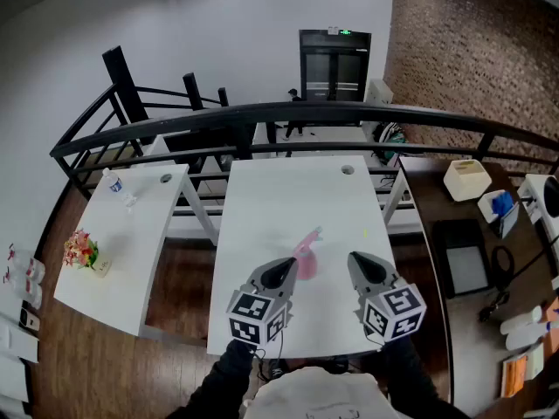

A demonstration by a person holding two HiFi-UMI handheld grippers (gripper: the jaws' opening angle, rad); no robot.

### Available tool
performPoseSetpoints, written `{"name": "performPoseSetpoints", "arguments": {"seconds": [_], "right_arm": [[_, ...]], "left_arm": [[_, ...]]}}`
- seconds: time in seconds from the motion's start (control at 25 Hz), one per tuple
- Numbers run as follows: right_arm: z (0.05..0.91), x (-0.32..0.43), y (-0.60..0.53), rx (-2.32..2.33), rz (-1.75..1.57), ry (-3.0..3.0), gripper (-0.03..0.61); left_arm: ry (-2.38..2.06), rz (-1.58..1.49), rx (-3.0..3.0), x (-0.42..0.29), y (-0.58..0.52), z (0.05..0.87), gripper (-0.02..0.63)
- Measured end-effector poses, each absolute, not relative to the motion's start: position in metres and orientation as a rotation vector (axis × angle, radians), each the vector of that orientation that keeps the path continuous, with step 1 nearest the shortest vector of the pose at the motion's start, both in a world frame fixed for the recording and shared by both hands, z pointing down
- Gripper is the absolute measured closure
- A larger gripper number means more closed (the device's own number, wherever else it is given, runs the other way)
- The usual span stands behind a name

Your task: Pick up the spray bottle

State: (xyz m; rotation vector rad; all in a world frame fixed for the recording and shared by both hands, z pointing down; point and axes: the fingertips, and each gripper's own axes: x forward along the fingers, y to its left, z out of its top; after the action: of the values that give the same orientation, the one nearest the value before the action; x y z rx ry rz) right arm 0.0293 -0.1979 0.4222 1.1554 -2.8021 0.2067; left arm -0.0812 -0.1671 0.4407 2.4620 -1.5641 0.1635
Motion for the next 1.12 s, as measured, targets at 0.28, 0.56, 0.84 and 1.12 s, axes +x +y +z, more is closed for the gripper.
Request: {"name": "performPoseSetpoints", "arguments": {"seconds": [0.28, 0.56, 0.84, 1.12], "right_arm": [[0.427, 0.027, -0.199, 1.155, 0.216, -2.787, 0.6], [0.436, 0.036, -0.199, 1.193, 0.221, -2.746, 0.6], [0.441, 0.052, -0.205, 1.243, 0.214, -2.691, 0.6], [0.446, 0.07, -0.217, 1.299, 0.216, -2.649, 0.6]], "left_arm": [[-1.564, 0.185, 2.5, -0.085, -0.185, 0.451, 0.558], [-1.428, 0.242, 2.595, -0.082, -0.236, 0.476, 0.264], [-1.357, 0.325, 2.591, -0.054, -0.281, 0.518, 0.264], [-1.383, 0.266, 2.616, -0.043, -0.308, 0.522, 0.281]]}}
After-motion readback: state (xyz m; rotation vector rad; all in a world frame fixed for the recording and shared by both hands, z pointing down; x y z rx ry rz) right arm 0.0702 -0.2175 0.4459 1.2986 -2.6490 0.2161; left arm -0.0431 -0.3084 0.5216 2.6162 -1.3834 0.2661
